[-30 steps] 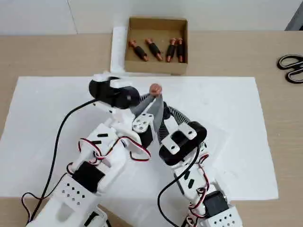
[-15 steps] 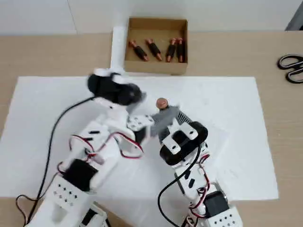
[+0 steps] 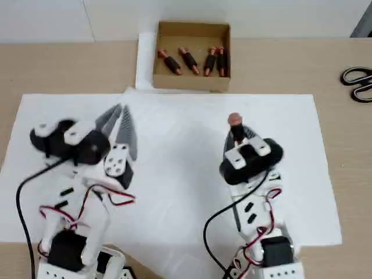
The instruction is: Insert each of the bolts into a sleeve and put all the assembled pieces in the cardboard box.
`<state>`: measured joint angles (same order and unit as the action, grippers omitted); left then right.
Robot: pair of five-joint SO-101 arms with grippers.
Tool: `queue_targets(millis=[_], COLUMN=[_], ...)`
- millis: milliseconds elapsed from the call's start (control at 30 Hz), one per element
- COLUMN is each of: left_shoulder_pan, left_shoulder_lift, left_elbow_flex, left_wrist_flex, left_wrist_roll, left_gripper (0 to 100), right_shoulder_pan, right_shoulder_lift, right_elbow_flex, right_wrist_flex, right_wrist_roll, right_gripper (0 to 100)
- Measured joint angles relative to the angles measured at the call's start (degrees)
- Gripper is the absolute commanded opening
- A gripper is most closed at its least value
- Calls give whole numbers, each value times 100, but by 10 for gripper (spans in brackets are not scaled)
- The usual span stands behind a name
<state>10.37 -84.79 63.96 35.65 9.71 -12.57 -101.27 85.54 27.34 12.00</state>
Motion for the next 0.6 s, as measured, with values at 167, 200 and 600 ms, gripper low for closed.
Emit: queue_targets(millis=[167,200,600], left_shoulder_pan=[-703,-879,-1662], left_shoulder_lift=[-1116,-1363,-1820], left_elbow_flex=[1284,1565,2426], left_wrist_flex=[-501,-695,-1310], left_wrist_roll=[0,0,0], left_gripper=[6,6,6], right_shoulder_pan=[167,202,193], right_shoulder_lift=[1187,1565,7710], right_elbow_flex=[-1037,-1231,-4571], right_wrist_flex=[149,123,-1776], right_wrist_roll=[0,0,0], right_gripper=[3,3,3])
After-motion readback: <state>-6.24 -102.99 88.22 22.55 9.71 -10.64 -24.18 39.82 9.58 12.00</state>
